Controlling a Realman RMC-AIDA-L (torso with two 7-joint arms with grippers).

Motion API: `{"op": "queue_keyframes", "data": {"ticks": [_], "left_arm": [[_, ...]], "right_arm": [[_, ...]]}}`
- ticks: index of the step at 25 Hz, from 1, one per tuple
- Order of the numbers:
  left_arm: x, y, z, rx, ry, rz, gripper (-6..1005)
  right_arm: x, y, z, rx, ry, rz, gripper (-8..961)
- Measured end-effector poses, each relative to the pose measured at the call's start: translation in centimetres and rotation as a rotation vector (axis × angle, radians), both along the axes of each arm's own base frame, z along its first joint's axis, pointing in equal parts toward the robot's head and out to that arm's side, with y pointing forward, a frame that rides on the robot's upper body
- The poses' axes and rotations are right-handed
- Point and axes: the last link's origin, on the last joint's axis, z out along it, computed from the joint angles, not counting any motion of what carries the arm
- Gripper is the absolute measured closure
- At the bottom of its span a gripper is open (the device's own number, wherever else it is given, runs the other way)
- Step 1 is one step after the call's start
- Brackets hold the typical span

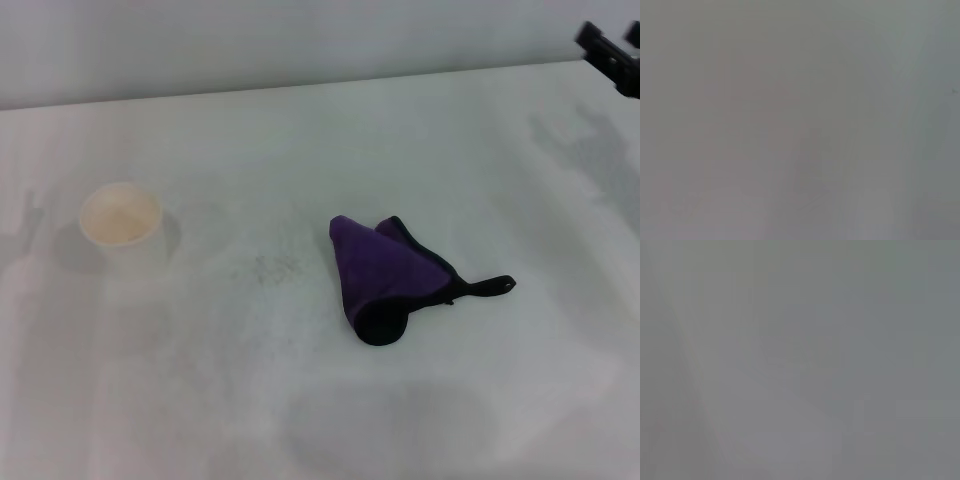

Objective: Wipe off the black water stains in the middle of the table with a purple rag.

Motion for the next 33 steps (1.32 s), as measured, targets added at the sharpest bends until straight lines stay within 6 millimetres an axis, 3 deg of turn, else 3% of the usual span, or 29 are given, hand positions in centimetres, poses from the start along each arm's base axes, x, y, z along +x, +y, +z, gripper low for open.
{"op": "queue_keyframes", "data": {"ticks": [6, 10, 17, 33], "left_arm": [[0.3, 0.5, 0.1, 0.004, -0.001, -0.006, 109], [0.3, 0.7, 0.3, 0.018, -0.007, 0.001, 109], [-0.3, 0.6, 0.8, 0.057, -0.023, 0.043, 109], [0.3, 3.5, 0.4, -0.004, -0.022, 0.086, 109]], "right_arm": [[3.5, -2.1, -1.3, 0.181, -0.292, -0.155, 91], [5.1, -3.1, -1.5, 0.198, -0.308, -0.259, 108], [5.5, -3.6, -2.0, 0.184, -0.250, -0.291, 130], [6.5, -4.7, -2.7, 0.155, -0.235, -0.336, 129]]}}
